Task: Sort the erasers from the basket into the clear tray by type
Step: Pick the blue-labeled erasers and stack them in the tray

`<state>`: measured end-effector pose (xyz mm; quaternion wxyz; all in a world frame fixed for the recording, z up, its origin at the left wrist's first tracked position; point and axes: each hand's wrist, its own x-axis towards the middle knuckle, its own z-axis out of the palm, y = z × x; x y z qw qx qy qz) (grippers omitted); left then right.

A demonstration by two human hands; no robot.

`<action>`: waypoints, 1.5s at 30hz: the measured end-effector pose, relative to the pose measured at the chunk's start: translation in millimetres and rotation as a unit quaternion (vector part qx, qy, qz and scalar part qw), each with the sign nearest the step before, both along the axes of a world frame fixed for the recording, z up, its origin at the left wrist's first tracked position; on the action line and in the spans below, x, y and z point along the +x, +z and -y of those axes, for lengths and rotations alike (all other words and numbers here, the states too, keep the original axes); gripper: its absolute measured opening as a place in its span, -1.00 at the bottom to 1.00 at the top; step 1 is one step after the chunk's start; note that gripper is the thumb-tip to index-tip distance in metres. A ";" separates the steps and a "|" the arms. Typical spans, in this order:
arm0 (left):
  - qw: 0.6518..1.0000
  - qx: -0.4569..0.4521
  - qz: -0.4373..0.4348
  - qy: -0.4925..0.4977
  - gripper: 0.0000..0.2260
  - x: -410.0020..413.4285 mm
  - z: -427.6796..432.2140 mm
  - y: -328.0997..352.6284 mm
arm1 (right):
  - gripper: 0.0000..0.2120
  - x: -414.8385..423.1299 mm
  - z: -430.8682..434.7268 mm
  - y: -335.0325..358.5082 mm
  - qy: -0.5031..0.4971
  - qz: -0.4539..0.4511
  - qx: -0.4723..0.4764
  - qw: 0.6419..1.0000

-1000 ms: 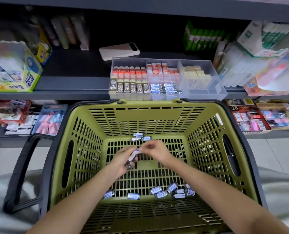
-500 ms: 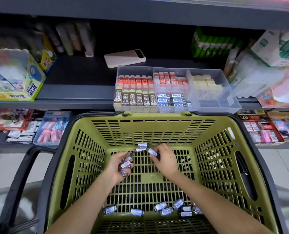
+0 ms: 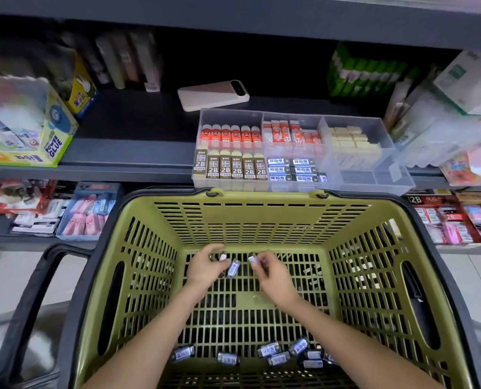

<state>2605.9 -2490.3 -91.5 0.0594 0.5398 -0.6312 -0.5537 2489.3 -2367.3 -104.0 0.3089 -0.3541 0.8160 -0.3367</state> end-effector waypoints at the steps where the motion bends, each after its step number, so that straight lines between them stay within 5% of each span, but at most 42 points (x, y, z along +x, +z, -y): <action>1: 0.998 -0.033 0.031 -0.040 -0.66 0.1 0.5 -1.7 | -0.91 -1.8 0.2 1.1 -0.031 0.026 0.003 0.999; 5: 0.970 -0.145 0.147 -0.126 -0.50 2.5 -5.0 -7.7 | -0.84 -4.8 3.5 3.6 -0.076 0.070 0.045 0.994; 8: 0.951 -0.195 0.178 -0.159 -0.35 -2.6 -13.2 -12.5 | -0.83 1.4 9.6 8.5 -0.117 0.185 0.072 0.973; 15: 0.942 -0.216 0.191 -0.173 -0.60 -12.3 -11.9 -11.5 | -0.89 -10.6 2.1 22.5 -0.092 0.226 0.085 0.966; 21: 0.996 -0.002 0.046 -0.073 -0.65 -7.5 -1.3 -3.9 | -0.85 -30.2 -13.9 48.4 -0.097 0.290 0.048 0.951; 27: 0.978 0.193 -0.074 -0.007 -0.61 -5.7 -0.2 27.5 | -0.84 -38.2 -16.9 85.6 -0.091 0.284 0.000 0.954; 41: 0.925 0.230 -0.249 -0.170 -0.52 -10.6 10.9 149.3 | -0.75 -78.2 -27.7 221.8 -0.095 0.275 -0.271 0.918; 45: 0.925 0.192 -0.292 -0.146 -0.54 -9.9 16.8 176.8 | -0.79 -97.6 3.7 238.0 -0.096 0.149 -0.271 0.946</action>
